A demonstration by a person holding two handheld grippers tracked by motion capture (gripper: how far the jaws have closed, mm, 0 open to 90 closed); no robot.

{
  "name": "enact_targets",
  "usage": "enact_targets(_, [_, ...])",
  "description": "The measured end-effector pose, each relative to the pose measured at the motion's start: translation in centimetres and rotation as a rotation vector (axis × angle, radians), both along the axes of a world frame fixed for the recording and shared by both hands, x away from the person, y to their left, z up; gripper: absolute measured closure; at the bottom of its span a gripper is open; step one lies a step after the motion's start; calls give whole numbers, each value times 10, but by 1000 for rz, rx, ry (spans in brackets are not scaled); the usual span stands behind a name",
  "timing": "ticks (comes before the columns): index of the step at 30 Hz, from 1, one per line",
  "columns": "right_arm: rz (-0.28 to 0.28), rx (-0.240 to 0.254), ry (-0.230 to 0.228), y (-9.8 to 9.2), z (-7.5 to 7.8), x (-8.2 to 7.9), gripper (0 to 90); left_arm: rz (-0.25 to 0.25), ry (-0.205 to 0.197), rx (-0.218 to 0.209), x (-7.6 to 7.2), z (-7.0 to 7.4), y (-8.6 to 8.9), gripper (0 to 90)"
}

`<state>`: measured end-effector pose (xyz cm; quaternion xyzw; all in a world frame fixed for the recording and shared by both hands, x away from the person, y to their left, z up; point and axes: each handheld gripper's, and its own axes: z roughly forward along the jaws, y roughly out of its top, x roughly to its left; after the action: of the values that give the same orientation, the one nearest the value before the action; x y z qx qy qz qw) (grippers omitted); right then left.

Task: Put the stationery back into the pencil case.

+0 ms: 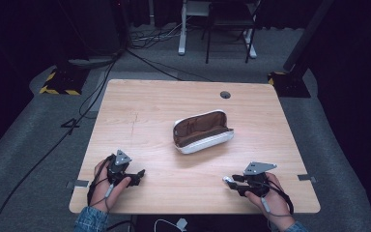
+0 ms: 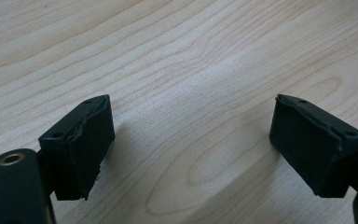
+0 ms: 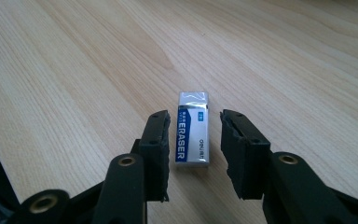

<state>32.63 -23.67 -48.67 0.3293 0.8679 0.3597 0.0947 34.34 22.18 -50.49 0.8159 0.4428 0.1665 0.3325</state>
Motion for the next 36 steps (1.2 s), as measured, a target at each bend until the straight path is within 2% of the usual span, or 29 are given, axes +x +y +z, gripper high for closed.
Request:
enact_targets(10, [16, -51, -22, 3, -3, 0, 732, 0, -1, -1, 0, 0, 0, 143])
enact_targets(17, [23, -66, -38, 4, -2, -1, 737, 0, -1, -2, 0, 0, 0, 143])
enact_targets(22, [13, -35, -71, 2, 3, -2, 738, 1, -1, -1, 0, 0, 0, 143])
enact_targets(36, [-4, 47, -105, -5, 21, -1, 738, 0, -1, -1, 0, 0, 0, 143])
